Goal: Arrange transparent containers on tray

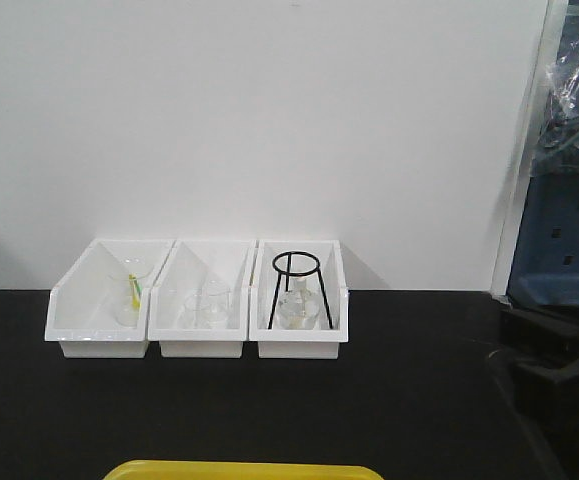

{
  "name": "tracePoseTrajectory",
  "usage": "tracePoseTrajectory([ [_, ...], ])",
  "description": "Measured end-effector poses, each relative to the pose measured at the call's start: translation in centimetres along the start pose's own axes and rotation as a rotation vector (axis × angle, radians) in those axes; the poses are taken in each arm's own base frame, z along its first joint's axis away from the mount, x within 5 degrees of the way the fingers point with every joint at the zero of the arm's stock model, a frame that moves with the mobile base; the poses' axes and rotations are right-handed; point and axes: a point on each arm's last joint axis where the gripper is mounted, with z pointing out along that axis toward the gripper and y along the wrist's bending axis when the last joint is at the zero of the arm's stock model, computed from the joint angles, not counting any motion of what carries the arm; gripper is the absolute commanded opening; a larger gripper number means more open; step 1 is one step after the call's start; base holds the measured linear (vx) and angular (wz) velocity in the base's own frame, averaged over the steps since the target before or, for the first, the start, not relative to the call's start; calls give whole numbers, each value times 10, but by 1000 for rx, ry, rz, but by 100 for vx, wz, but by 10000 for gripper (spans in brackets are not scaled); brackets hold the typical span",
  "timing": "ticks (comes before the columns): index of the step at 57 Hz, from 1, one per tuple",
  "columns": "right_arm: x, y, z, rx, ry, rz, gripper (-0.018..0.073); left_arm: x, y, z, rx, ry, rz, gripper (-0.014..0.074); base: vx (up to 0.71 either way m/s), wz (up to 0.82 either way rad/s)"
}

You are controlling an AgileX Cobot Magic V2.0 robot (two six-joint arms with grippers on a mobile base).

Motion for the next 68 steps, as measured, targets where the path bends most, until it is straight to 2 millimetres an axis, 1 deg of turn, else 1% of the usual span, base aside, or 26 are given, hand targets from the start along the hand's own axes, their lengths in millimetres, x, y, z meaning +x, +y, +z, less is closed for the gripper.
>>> tracePoseTrajectory([
  [4,1,-2,0,19,10,-12,-13,0,0,0,0,0,0,-6,0,0],
  [9,7,-6,-2,41,28,-49,-13,0,0,0,0,0,0,-6,0,0],
  [13,17,-13,-5,42,33,-83,-13,0,0,0,0,0,0,-6,0,0],
  [17,32,-25,-9,50,17,-126,-13,0,0,0,0,0,0,-6,0,0],
  [24,67,-50,-21,125,-73,-209,-13,0,0,0,0,0,0,-6,0,0],
  [28,89,-62,-31,203,-128,-240,-13,0,0,0,0,0,0,-6,0,0],
  [29,95,-66,-37,238,-154,-252,-13,0,0,0,0,0,0,-6,0,0],
  [33,119,-73,-45,314,-179,-259,-13,0,0,0,0,0,0,-6,0,0],
  [38,151,-78,-53,378,-198,-258,-13,0,0,0,0,0,0,-6,0,0],
  [46,195,-81,-54,422,-226,-268,-13,0,0,0,0,0,0,-6,0,0],
  [50,216,-83,-49,422,-219,-268,-13,0,0,0,0,0,0,-6,0,0],
  [51,224,-84,-45,419,-206,-264,-13,0,0,0,0,0,0,-6,0,0],
  [53,234,-86,-41,414,-188,-256,-13,0,0,0,0,-1,0,-6,0,0],
  [58,245,-88,-35,408,-162,-231,-13,0,0,0,0,1,0,-6,0,0],
  [68,243,-87,-35,401,-201,-225,-13,0,0,0,0,0,-1,-6,0,0],
])
